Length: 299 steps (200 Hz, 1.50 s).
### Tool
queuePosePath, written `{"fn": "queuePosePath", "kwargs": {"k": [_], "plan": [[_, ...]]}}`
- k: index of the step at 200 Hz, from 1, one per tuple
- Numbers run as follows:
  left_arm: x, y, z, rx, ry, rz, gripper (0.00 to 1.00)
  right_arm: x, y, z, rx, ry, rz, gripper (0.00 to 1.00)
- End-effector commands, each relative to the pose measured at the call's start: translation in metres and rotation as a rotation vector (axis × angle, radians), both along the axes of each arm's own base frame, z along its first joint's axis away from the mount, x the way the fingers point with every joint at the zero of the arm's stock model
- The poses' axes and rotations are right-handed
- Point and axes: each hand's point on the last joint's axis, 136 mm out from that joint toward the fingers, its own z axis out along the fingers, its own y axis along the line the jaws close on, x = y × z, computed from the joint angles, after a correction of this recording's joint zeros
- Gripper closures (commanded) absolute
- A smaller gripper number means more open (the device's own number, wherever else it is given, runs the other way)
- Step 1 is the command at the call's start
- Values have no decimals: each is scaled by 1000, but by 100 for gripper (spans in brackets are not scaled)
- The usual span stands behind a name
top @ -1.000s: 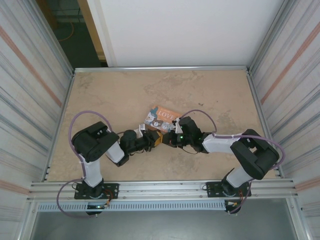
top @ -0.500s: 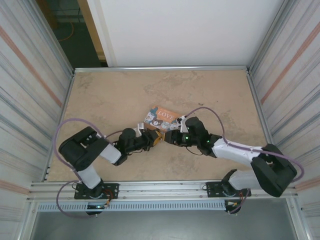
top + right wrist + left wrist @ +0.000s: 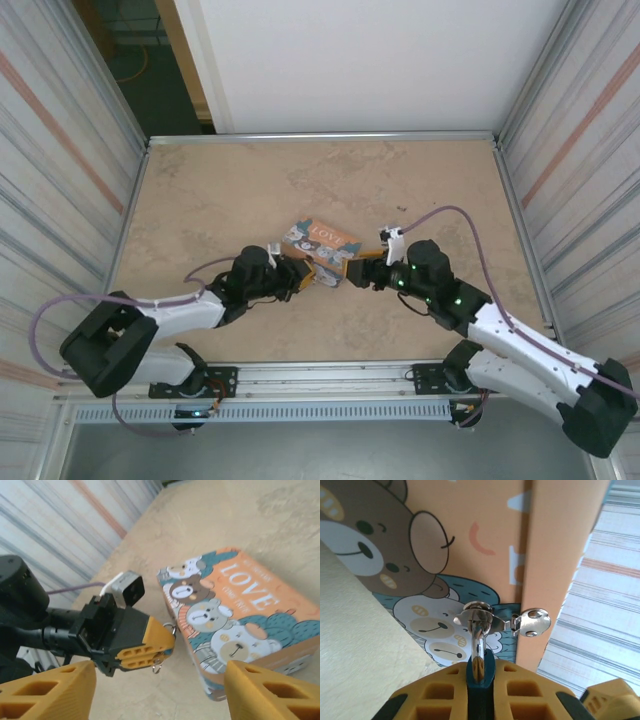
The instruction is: Unlock the padlock with the key
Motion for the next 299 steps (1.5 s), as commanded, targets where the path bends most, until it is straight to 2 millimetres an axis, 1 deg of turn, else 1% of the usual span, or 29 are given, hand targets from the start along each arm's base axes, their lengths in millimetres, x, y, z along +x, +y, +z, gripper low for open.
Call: {"fn": "queuePosePath", "kwargs": {"k": [1,14,30,34,39,59,101,144,157,166,192,216,244,266,276,278,280,299], "plan": [[1,3,8,35,-4,8,100,4,-13,14,-58,-122,-40,22],[1,1,12,29,-5,1,100,4,-15,21,-59,-163,-39,11],[2,-2,17,23,-9,-8,100,-3,-8,25,-78,-244,41,8],[2,-3,19,22,-10,-11,100,-6,-5,26,-85,-265,69,4],[2,-3,20,22,-11,-13,100,-10,-2,26,-93,-288,100,3],[3,-5,25,16,-19,-19,100,-18,3,26,-125,-339,170,3],[3,-5,25,14,-15,-21,100,-23,6,25,-186,-422,231,3],[2,-6,26,10,-13,-24,100,-28,12,14,-334,-530,285,3],[2,-6,26,9,-12,-24,100,-28,15,12,-365,-553,292,6],[2,-6,26,9,-12,-23,100,-28,17,10,-391,-564,294,9],[1,-5,25,8,-9,-23,100,-24,22,-4,-539,-598,286,10],[1,-5,26,6,-9,-24,100,-27,31,-10,-667,-720,264,12],[1,-5,25,6,-10,-21,100,-27,38,-16,-744,-782,254,23],[1,-4,26,3,-10,-18,100,-27,44,-26,-809,-807,268,28],[1,-5,27,1,-10,-19,100,-27,47,-26,-828,-820,271,30],[1,-5,27,2,-10,-20,100,-26,48,-33,-848,-815,283,31],[1,-5,27,0,-8,-21,100,-26,49,-35,-856,-815,288,31],[1,-6,26,0,-8,-24,100,-26,58,-42,-897,-828,311,37]]}}
